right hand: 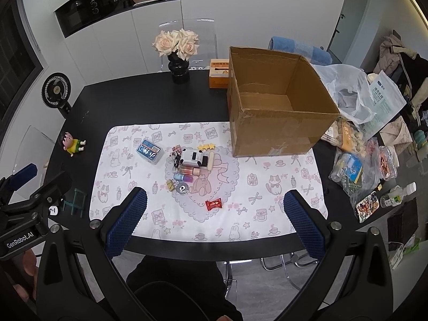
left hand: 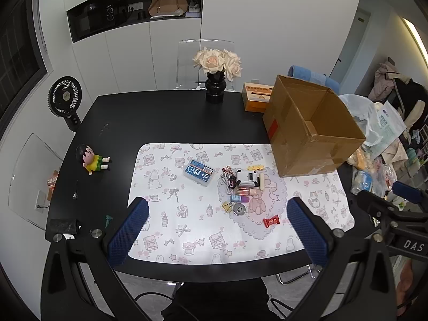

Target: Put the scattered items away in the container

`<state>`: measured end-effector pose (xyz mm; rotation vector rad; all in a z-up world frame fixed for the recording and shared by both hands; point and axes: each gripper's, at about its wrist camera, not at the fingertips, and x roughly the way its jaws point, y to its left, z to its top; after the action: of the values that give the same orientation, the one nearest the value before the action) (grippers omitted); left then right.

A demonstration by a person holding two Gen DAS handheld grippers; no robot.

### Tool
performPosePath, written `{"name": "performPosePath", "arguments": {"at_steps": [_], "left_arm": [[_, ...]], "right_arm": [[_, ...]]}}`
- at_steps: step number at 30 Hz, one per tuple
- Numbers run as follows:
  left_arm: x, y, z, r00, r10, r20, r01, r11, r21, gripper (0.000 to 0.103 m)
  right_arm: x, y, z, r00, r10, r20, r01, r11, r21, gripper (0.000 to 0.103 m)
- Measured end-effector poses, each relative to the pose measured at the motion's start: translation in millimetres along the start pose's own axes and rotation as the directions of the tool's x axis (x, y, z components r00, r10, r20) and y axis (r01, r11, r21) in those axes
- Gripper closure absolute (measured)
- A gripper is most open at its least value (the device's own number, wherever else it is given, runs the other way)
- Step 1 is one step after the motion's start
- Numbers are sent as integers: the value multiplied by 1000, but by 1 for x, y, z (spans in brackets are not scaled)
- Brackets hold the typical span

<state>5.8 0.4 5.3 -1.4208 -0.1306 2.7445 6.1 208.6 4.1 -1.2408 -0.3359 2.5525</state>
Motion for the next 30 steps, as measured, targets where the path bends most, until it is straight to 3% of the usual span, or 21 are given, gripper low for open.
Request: {"name": "performPosePath", "arguments": {"at_steps": [30], "left_arm": [[-9,9,-1,1000,1,18,-1,1000,-2,0]], "right_arm": [[-9,5,0,1000,1,5,-1,1000,0,0]]}}
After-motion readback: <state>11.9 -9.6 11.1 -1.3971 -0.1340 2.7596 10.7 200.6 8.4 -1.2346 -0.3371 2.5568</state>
